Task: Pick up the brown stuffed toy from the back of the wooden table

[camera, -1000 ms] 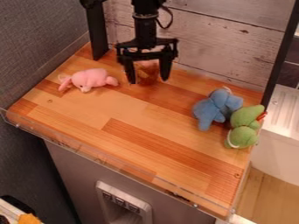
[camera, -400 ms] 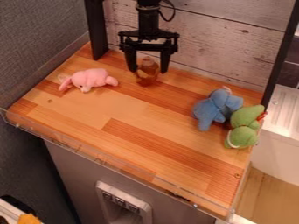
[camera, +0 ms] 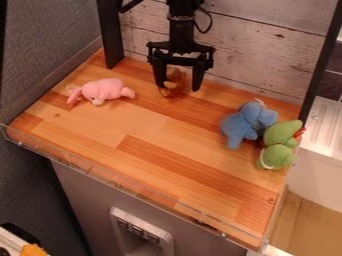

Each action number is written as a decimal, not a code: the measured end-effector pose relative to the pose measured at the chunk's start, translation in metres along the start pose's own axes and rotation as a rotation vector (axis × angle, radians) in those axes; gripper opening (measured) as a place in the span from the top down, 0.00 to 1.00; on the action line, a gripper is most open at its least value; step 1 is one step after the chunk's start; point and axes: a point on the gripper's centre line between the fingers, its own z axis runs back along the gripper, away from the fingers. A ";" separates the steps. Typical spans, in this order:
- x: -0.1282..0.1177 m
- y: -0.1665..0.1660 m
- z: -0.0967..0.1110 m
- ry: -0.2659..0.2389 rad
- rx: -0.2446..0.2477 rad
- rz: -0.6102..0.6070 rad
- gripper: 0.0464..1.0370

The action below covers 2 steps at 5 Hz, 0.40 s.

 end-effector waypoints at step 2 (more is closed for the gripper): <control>0.003 0.003 -0.017 0.001 -0.011 0.189 0.10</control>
